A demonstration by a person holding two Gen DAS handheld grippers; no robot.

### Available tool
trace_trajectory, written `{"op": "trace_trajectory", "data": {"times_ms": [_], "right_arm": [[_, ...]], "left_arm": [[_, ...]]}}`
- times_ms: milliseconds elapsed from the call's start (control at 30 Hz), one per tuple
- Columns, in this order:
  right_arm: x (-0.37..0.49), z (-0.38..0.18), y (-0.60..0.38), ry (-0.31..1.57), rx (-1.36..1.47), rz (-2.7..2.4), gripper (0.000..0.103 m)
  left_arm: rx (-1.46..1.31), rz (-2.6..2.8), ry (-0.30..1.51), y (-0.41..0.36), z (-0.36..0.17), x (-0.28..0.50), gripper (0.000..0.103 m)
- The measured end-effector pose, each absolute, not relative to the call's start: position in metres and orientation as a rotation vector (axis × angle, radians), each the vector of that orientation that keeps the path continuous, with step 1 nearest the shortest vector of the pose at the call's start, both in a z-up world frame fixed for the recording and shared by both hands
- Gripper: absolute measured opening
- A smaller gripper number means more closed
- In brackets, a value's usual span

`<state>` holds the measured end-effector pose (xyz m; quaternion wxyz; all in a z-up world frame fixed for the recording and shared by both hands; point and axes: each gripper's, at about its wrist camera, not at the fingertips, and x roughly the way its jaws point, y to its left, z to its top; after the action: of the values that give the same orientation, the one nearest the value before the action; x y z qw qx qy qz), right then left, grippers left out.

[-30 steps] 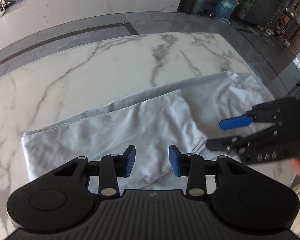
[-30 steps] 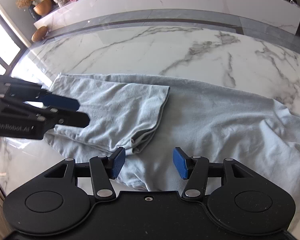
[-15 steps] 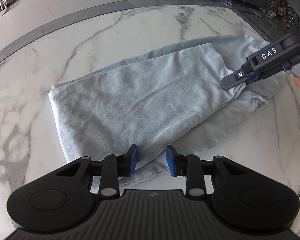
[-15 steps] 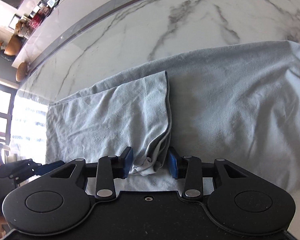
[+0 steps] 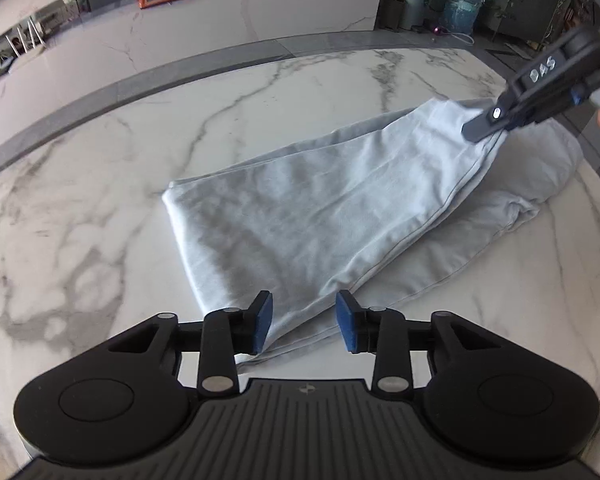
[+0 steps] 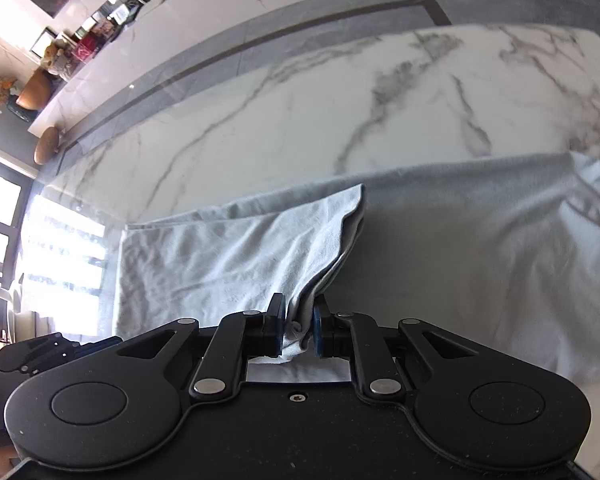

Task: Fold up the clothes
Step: 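Grasp the shirt end with the right gripper and lift it high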

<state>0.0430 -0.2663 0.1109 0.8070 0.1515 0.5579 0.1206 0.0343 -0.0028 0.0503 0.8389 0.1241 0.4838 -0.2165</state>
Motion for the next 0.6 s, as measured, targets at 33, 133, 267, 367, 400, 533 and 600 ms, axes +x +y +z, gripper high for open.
{"op": "trace_trajectory", "data": {"times_ms": [33,133,267,367,400,533,600], "right_arm": [[0.042,0.122,-0.262,1.173,0.313,0.267,0.012],[0.04,0.151,-0.251,1.117,0.287,0.289,0.011],[0.038,0.195,-0.236,1.037,0.252,0.322,0.007],[0.036,0.225,-0.226,0.985,0.222,0.338,0.007],[0.035,0.237,-0.222,0.961,0.202,0.338,0.007],[0.032,0.276,-0.224,0.883,0.156,0.296,0.006],[0.031,0.29,-0.232,0.861,0.141,0.273,0.006]], "left_arm": [[0.269,-0.449,1.023,-0.002,0.049,0.032,0.042],[0.269,-0.426,1.03,0.006,0.042,0.021,0.043],[0.215,-0.38,1.011,0.014,0.034,0.013,0.043],[0.117,-0.341,0.96,0.018,0.031,0.012,0.043],[0.086,-0.326,0.946,0.018,0.031,0.012,0.043],[0.079,-0.308,0.9,-0.001,0.033,0.013,0.044],[0.082,-0.306,0.881,-0.012,0.034,0.014,0.044]]}}
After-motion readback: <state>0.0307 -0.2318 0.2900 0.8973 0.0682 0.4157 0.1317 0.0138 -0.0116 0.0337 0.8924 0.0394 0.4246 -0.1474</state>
